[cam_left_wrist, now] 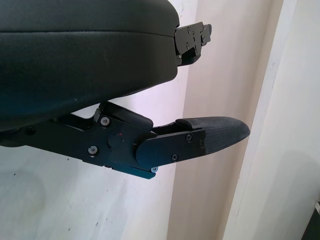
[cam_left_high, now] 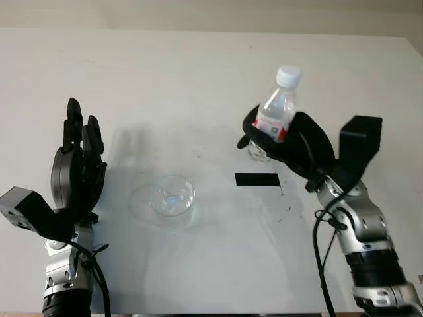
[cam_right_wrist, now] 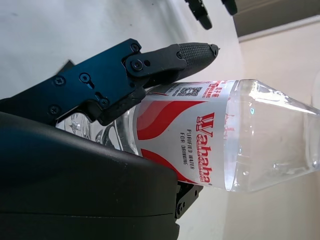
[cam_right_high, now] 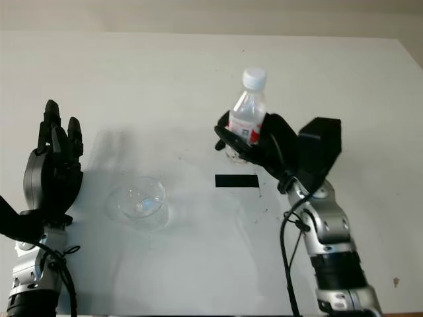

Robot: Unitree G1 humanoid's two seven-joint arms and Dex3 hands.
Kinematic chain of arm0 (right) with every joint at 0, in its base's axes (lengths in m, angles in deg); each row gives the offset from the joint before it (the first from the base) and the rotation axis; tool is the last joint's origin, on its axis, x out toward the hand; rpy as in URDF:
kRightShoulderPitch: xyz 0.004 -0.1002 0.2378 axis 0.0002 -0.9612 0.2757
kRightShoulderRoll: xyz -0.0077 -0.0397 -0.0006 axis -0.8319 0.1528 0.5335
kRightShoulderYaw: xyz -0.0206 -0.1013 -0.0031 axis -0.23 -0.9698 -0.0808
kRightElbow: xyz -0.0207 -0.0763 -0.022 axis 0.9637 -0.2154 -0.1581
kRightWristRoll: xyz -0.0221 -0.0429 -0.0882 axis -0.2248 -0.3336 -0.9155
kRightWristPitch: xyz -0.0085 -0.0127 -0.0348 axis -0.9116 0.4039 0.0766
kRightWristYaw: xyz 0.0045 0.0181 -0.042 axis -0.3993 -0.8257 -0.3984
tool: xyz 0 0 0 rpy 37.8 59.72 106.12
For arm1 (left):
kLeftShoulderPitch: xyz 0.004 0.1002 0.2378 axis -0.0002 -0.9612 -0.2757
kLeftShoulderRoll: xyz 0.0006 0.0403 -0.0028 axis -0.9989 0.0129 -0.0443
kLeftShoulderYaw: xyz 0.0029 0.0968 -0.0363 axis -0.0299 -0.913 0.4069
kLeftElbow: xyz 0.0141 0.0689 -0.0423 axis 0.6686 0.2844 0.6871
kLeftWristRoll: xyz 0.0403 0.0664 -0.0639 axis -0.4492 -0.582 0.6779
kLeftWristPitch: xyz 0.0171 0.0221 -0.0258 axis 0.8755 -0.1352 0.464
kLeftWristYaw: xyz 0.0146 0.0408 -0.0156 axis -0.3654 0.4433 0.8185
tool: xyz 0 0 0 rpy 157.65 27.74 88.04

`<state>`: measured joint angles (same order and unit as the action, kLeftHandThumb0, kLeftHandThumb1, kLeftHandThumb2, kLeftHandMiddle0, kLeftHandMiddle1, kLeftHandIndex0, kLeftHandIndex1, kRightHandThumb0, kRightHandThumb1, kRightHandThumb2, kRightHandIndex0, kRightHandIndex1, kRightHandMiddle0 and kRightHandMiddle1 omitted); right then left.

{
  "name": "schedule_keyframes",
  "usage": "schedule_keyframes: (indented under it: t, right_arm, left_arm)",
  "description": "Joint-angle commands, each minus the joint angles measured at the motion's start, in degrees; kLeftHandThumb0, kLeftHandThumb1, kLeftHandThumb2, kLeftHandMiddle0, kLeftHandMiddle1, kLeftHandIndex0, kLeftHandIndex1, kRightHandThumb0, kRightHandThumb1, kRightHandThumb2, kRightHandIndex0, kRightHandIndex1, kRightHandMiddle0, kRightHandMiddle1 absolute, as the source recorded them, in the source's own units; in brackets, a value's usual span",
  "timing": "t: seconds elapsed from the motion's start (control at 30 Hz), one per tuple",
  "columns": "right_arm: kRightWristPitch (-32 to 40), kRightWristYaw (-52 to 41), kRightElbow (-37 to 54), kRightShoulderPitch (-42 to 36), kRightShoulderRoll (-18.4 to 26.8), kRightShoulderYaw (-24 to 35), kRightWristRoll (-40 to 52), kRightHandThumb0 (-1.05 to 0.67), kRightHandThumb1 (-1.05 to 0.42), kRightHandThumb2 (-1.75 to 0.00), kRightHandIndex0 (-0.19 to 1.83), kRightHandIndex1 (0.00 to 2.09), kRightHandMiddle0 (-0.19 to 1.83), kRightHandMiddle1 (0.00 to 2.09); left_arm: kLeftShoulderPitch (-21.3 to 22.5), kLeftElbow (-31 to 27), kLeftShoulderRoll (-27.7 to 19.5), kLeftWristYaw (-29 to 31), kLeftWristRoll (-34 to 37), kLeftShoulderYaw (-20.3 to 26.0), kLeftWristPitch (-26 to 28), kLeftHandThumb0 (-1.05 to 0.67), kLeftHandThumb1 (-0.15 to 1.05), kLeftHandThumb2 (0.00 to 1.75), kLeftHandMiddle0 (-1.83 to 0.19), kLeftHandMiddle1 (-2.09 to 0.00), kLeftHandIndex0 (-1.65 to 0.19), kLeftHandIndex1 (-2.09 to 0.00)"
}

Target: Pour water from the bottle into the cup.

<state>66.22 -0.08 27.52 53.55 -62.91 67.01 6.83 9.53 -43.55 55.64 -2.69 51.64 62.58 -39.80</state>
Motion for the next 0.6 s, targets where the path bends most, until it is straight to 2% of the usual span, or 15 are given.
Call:
schedule_keyframes:
  t: [0.0,0.17,0.57]
  right_arm:
    - [0.4,0.0,3.5,-1.4,-0.4,1.0,-0.3,-0.42,-1.05,-0.37,1.16,2.09,0.87,2.09]
    - [0.5,0.2,6.3,-3.2,-0.5,0.8,-2.5,-0.42,-1.05,-0.37,1.19,2.09,0.85,2.09]
    - [-4.7,-0.7,2.5,-5.7,-3.7,-0.7,-8.2,-0.41,-1.05,-0.39,1.16,2.09,0.82,2.09]
  left_arm:
    - [-1.0,0.1,0.3,0.1,-0.2,-0.2,-0.1,-0.77,1.05,0.57,0.18,-0.05,0.19,-0.03]
    - [-1.1,0.0,0.2,0.3,-0.3,-0.3,0.1,-0.76,1.05,0.58,0.19,-0.05,0.19,-0.02]
    - [-1.5,-0.2,-0.3,0.5,-0.1,0.0,0.3,-0.77,1.05,0.58,0.19,-0.04,0.19,-0.02]
